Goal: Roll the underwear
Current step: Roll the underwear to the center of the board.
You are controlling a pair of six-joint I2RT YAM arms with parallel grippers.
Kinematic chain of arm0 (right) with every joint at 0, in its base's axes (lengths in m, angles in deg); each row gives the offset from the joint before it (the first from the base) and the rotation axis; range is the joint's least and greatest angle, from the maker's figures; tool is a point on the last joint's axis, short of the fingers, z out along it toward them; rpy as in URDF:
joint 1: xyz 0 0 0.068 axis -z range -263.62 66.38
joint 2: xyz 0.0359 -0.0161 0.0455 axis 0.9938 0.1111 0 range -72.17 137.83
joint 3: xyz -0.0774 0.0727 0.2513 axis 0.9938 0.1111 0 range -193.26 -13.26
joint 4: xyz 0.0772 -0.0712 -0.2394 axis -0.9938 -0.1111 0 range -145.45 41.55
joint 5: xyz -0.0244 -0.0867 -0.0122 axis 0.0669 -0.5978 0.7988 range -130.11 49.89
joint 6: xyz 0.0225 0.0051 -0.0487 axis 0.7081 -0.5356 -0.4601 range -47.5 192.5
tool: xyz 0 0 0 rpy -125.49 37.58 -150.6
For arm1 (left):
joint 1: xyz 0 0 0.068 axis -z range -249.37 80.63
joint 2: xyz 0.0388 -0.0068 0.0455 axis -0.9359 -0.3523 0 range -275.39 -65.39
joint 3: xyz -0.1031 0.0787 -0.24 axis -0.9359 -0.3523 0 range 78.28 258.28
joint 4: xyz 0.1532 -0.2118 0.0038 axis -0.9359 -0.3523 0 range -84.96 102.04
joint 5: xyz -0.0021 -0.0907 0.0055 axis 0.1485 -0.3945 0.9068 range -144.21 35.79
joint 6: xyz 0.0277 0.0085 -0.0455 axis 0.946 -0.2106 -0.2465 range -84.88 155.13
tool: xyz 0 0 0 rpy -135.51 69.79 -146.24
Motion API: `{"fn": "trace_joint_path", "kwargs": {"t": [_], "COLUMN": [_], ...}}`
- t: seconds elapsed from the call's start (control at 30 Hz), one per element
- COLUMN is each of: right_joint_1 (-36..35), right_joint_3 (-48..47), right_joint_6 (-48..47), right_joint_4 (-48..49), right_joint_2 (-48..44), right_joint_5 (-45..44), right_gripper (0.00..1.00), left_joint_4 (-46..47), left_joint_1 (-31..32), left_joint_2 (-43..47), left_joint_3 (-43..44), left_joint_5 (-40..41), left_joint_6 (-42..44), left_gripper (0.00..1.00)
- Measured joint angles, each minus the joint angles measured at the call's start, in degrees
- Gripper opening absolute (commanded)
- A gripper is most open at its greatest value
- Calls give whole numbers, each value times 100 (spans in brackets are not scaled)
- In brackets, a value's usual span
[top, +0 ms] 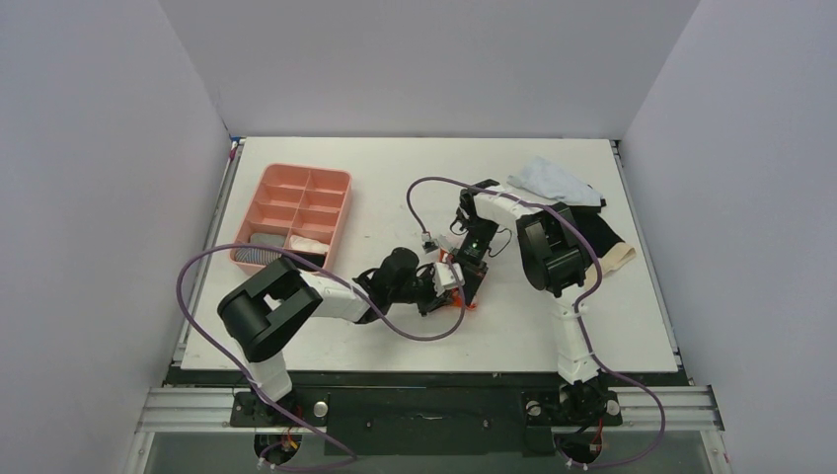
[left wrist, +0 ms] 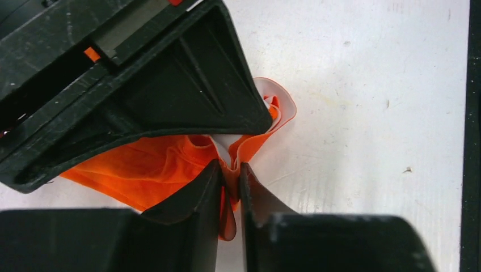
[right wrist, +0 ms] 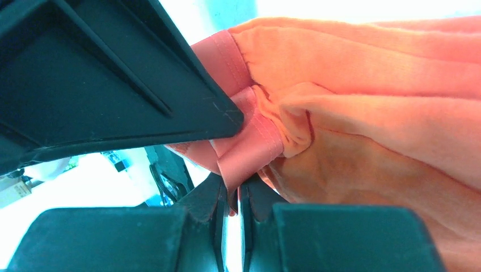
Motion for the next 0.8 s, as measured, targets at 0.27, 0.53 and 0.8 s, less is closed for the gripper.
{"fn": "trace_joint_path", "kwargs": {"t": [0.27,0.53,0.8], "right_joint_1": [98,352,785], "right_joint_3": [70,210,341], "right_joint_6": [271,544,715], "right_joint_4": [151,629,874], "right_joint_2": [-50,-363,-848], "right_joint_5": [105,92,11], "right_gripper": [26,42,45], "left_joint_4": [2,-17,-195], "left_joint_1": [-422,-726,-1019], "left_joint_2": [-295,-544,-866], "left_joint_3": [232,422,752], "left_joint_5": [-658,-1115,-1602], "left_joint_6": [-804,-1414,-1954], "left_gripper": [0,0,0]}}
